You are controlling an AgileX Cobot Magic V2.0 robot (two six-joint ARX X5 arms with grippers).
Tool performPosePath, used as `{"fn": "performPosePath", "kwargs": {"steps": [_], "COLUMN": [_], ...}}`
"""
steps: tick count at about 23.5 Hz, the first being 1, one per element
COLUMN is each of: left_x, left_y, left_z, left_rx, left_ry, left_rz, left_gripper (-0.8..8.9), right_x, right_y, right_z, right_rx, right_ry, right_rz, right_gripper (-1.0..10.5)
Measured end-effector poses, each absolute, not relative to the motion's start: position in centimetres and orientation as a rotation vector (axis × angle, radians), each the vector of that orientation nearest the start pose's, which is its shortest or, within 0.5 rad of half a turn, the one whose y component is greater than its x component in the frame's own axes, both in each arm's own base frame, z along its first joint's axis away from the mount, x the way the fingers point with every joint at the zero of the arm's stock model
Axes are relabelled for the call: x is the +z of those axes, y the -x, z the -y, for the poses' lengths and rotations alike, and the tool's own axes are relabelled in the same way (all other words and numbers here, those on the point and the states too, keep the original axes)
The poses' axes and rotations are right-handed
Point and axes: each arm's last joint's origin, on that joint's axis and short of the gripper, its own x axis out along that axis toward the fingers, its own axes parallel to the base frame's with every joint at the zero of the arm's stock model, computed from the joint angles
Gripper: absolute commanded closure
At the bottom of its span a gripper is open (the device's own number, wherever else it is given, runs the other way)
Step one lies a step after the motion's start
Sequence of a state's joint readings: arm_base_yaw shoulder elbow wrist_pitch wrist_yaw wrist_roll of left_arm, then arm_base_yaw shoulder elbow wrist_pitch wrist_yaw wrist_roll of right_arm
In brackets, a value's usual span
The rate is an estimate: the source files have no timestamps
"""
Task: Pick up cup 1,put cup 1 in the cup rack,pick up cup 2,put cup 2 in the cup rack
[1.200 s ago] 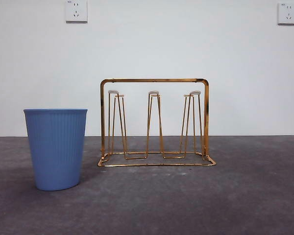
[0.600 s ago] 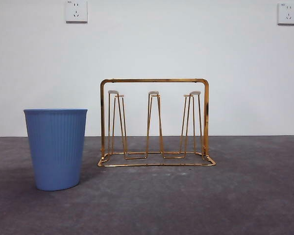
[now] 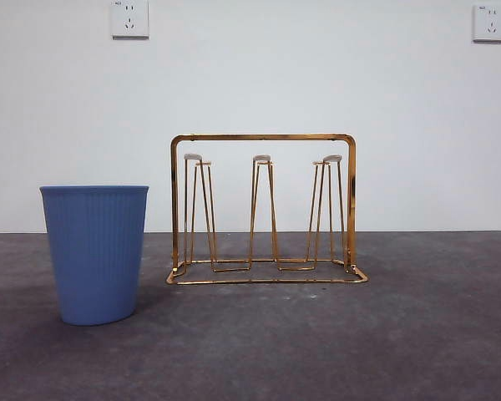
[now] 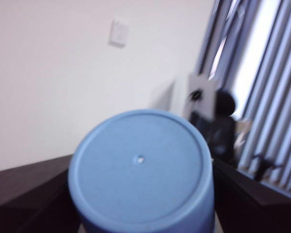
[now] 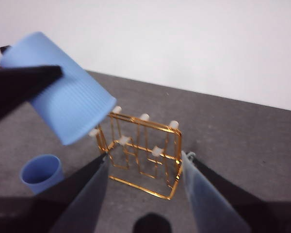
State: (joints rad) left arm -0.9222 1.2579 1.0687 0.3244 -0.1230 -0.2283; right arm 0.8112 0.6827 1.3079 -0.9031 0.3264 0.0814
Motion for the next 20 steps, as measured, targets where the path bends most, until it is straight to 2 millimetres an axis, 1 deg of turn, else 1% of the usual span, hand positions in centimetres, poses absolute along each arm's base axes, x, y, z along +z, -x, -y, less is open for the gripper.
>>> {"fn": "performPosePath", "kwargs": {"steps": [5,7,10,14,20], "left_x": [35.1,34.3,33.8,33.6,32.0], "left_y": [-19.2,-20.1,-21.2,-22.4,-23.5], "left_z": [25.3,26.5,27.9,29.2,30.3], "left_rx": [-0.76,-0.756,-0.728,-0.671,-0.63], "left_ry": [0.178,0.145,0.11,0.058,0.003], "left_rz": [-0.045,-0.069,-0.077,-0.107,-0.145], "left_gripper": [8.22,8.22,8.22,8.22,8.22], "right_x": [43.4,43.4,43.4,43.2,43.1], "right_y": [-5.5,-5.5,-5.5,-5.5,-5.5], "right_z": [-4.4,-4.4,-4.4,-4.4,-4.3], "right_rx": [0.466,0.467,0.467,0.466,0.447], "right_ry": [0.098,0.104,0.112,0.121,0.134], "right_rz": [-0.266,-0.265,-0.269,-0.284,-0.292], "right_gripper": [6.9,6.9,6.9,6.9,6.9]}}
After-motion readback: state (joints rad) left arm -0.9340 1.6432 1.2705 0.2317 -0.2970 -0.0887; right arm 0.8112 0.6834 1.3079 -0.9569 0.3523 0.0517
